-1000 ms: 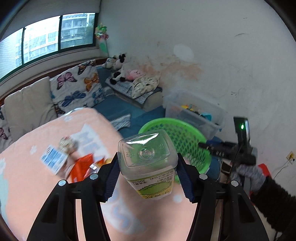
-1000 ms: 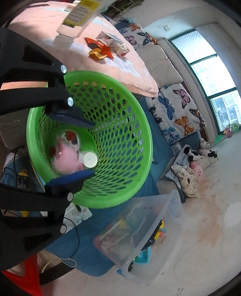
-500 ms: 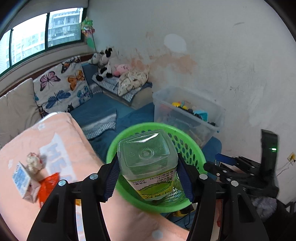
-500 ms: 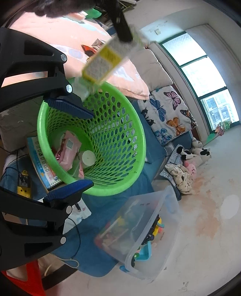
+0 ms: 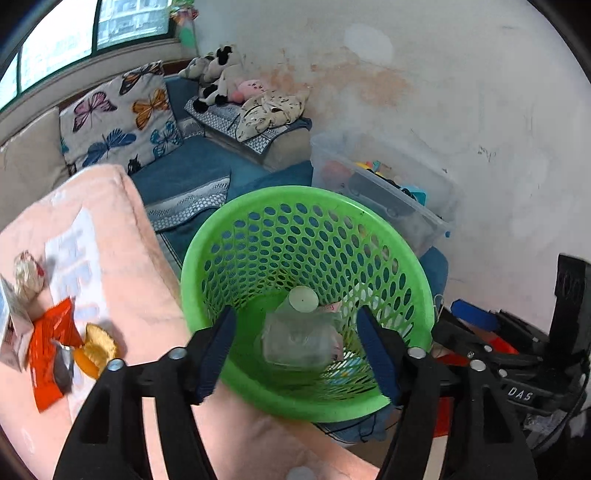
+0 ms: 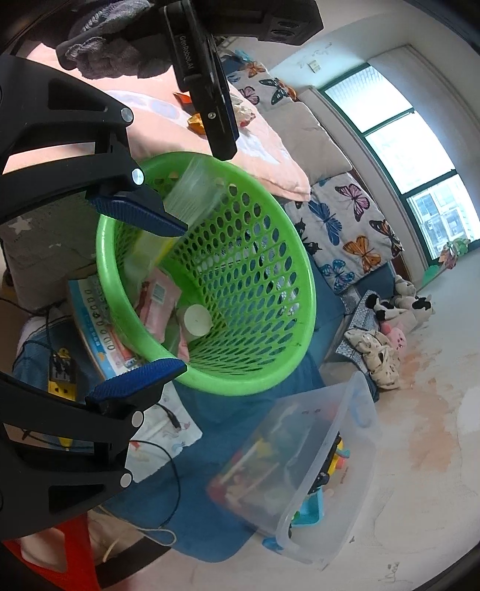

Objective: Collect trash
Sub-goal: 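Lower the bottle into the green basket and open the left gripper, then bring both tools back over the table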

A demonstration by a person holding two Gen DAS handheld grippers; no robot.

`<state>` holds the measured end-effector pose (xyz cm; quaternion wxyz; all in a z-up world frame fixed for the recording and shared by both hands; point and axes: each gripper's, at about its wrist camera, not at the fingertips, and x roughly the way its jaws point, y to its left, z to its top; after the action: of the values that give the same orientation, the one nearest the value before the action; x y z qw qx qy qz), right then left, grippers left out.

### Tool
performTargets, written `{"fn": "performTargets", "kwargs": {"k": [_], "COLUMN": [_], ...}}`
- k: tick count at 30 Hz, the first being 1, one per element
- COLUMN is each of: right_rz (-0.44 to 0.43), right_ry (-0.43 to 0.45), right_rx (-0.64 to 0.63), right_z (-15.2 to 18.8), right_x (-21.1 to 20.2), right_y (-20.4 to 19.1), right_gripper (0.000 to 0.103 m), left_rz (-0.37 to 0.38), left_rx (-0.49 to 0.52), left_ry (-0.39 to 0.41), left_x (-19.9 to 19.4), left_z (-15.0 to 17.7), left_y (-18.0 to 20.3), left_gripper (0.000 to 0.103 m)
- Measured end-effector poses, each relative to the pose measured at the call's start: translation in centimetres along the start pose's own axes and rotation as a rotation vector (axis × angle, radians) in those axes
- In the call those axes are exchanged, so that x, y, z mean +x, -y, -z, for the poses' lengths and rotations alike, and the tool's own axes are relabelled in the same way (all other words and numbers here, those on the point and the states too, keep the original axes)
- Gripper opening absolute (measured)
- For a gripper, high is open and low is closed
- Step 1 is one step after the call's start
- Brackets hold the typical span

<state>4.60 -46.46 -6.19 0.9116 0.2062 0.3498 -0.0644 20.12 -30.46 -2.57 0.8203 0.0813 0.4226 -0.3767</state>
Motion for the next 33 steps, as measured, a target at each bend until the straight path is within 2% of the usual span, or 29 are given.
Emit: {"fn": "performTargets", "kwargs": {"k": [10, 16, 26, 27, 28, 29, 33], "right_rz": [-0.027, -0.049, -0.094, -0.103, -0.108, -0.113, -0.143], "right_ry": [0.005, 0.005, -0.009, -0.012, -0.014, -0.01, -0.016], "right_rx": [-0.04, -0.065, -0.127, -0.135, -0.14, -0.146, -0.196], "right_z": [0.7, 1.1, 1.1, 1.0, 1.0, 0.9, 0.7], "right_x": [-1.1, -1.5, -1.1, -0.9, -0.8, -0.7, -0.3], "right_y": [-2.2, -4.0, -7.8, -8.3, -8.7, -9.1, -11.5], "right_gripper": [0.071, 0.071, 0.071, 0.072, 0.081, 0.083, 0.083], "left_rz": [-0.019, -0.075, -0.169, -0.179, -0.188, -0.201, -0.23], "left_rx": [-0.053, -0.088, -0.203, -0.213, -0.221, -0.235, -0.279], "left_ry": [0.051, 0.081, 0.1, 0.103, 0.107, 0.112, 0.121], "left_x": [-4.4, -7.2, -11.1, -11.4, -11.8, -12.3, -13.4], "left_z": [2.6, 5.2, 9.9, 10.1, 10.4, 10.7, 11.7], "left_y": [-2.0, -4.2, -9.6, -10.0, -10.6, -11.3, -13.2], "left_gripper": [0.066, 0.067, 0.072, 0.072, 0.072, 0.072, 0.072]}}
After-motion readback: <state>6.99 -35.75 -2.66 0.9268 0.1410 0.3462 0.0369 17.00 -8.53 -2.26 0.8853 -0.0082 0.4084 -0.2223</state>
